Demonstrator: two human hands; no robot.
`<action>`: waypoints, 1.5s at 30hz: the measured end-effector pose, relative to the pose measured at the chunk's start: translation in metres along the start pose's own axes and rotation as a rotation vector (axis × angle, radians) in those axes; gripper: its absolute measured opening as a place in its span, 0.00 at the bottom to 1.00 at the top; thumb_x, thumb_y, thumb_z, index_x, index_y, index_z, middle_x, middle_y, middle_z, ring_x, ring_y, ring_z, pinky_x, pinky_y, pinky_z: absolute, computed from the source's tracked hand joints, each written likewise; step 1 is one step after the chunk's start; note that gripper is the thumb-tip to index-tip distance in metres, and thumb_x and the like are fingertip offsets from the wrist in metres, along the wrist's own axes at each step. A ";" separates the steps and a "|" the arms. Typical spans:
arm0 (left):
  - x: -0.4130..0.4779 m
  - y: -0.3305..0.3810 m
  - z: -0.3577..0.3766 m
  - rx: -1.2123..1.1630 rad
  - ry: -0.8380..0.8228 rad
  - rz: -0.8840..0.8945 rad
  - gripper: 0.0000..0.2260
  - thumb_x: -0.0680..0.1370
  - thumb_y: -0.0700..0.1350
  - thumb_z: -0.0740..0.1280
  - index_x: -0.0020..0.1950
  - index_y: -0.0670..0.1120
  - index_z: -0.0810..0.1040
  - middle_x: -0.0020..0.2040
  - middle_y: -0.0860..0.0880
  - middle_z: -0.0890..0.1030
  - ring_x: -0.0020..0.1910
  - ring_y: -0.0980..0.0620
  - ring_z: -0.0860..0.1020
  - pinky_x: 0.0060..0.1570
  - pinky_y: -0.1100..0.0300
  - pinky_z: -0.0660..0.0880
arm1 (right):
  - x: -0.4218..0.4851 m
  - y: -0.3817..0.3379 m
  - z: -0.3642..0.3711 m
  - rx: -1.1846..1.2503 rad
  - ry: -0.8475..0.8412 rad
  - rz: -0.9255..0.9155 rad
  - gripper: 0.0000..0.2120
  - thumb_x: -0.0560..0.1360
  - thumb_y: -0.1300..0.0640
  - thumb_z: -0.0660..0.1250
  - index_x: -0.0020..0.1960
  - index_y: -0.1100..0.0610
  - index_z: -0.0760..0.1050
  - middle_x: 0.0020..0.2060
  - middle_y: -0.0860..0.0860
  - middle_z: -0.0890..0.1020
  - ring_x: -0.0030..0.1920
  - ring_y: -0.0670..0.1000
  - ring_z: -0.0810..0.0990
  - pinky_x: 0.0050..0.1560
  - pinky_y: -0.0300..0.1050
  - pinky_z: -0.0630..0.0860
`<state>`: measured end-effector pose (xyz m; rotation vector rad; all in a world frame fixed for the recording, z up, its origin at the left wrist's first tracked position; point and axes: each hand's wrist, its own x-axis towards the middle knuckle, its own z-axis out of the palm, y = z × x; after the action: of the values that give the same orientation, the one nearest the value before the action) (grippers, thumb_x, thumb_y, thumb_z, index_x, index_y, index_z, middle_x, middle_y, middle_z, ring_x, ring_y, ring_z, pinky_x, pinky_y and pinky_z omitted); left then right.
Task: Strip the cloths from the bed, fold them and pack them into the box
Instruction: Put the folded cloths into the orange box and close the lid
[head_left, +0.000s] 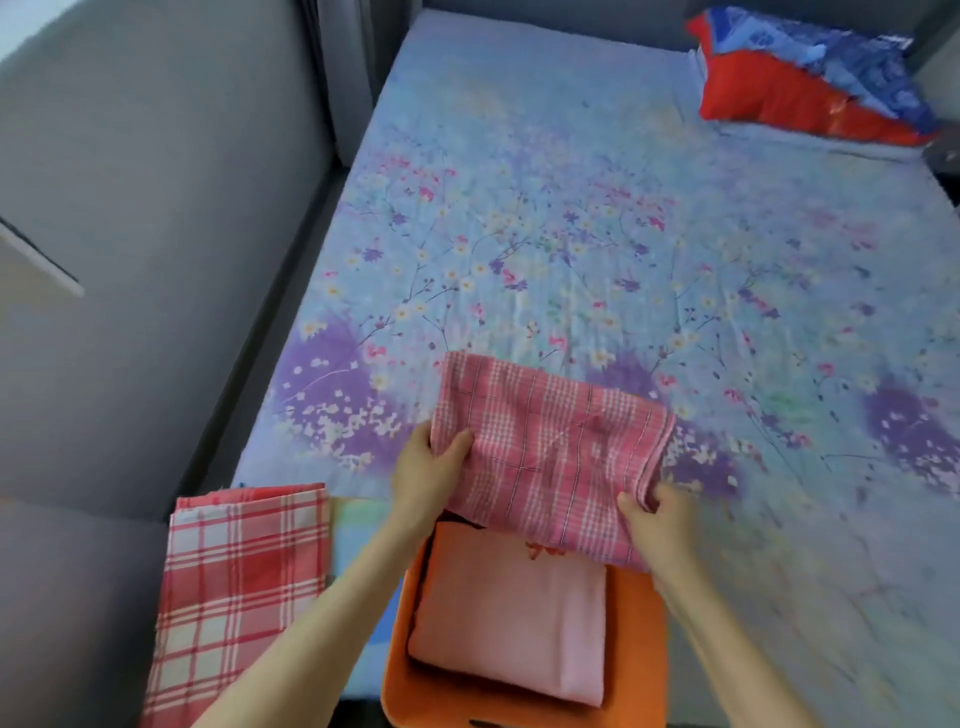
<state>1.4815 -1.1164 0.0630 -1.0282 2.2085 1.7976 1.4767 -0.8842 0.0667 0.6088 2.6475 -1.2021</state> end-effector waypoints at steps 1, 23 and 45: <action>0.003 -0.004 0.012 0.206 0.021 0.063 0.13 0.77 0.51 0.66 0.55 0.45 0.76 0.53 0.44 0.81 0.52 0.43 0.79 0.51 0.51 0.75 | 0.007 0.015 0.015 -0.030 0.027 0.021 0.02 0.72 0.68 0.68 0.44 0.67 0.79 0.38 0.61 0.82 0.42 0.57 0.81 0.41 0.48 0.71; 0.059 -0.040 0.079 1.106 -0.097 0.381 0.32 0.73 0.34 0.65 0.75 0.44 0.61 0.72 0.35 0.62 0.67 0.36 0.68 0.59 0.50 0.73 | 0.055 0.052 0.073 -0.757 0.013 -0.229 0.26 0.72 0.72 0.54 0.70 0.68 0.64 0.64 0.66 0.73 0.60 0.63 0.76 0.52 0.52 0.77; 0.046 -0.017 0.035 0.651 -0.362 0.438 0.22 0.77 0.40 0.61 0.71 0.48 0.68 0.72 0.49 0.68 0.72 0.53 0.63 0.68 0.62 0.61 | 0.087 0.015 0.070 -0.959 -0.371 -0.459 0.26 0.75 0.57 0.66 0.72 0.57 0.65 0.68 0.60 0.71 0.69 0.61 0.67 0.71 0.56 0.61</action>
<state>1.4442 -1.1057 0.0168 -0.0900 2.6003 1.0852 1.4038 -0.9028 -0.0172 -0.3575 2.6460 0.0225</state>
